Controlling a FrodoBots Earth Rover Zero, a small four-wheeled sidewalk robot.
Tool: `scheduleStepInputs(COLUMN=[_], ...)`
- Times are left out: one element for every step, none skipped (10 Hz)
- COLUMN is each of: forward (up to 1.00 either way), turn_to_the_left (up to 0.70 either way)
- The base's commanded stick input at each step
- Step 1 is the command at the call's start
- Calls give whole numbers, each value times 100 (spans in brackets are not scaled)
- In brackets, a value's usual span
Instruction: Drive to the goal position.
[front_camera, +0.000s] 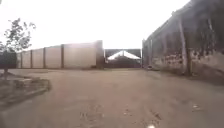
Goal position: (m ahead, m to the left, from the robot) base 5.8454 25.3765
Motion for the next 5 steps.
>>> scheduleStepInputs(forward=[70,70,70,70,70], turn_to_the_left=[0,0,0,0,0])
